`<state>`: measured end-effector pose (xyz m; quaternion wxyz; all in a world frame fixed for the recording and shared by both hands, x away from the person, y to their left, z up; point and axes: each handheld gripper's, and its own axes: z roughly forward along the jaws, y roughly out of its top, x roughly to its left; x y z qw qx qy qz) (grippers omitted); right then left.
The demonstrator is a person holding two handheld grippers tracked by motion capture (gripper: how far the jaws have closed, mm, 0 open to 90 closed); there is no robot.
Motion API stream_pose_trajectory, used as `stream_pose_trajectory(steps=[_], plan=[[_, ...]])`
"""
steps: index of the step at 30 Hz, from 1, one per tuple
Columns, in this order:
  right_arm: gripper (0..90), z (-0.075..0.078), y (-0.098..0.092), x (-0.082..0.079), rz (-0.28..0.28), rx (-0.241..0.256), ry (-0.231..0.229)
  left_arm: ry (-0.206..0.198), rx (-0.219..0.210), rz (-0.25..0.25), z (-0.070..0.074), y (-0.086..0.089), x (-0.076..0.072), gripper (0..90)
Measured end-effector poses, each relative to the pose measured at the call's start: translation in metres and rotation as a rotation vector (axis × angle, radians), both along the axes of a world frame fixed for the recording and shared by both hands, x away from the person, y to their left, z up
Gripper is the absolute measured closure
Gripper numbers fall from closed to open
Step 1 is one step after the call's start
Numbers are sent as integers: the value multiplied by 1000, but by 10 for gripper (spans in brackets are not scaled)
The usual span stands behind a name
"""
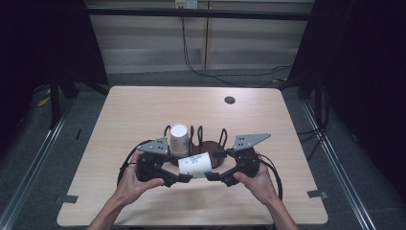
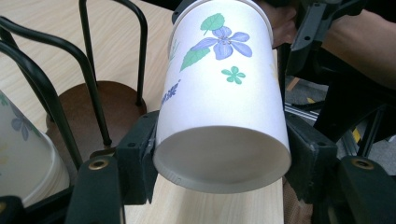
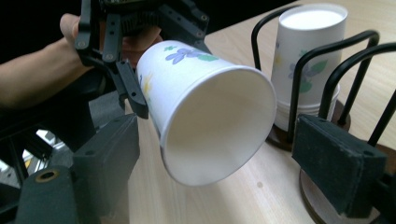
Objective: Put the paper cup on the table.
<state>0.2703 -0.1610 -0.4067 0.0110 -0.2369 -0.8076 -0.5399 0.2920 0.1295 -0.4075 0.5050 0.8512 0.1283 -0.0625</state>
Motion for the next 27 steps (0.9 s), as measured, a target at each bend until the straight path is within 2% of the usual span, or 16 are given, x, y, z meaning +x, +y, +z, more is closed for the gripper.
stream_pose_trajectory(steps=[3,6,17,27], plan=[[135,0,-2,1,0,35,12,5,-8,-16,3,-1,-2,365],[135,-1,-2,2,5,44,19,-6,-3,-15,5,-3,-4,365],[135,0,-1,2,25,109,29,-14,-33,-8,6,-4,-5,365],[134,-2,3,2,36,151,36,-7,-47,-17,7,-5,-5,365]])
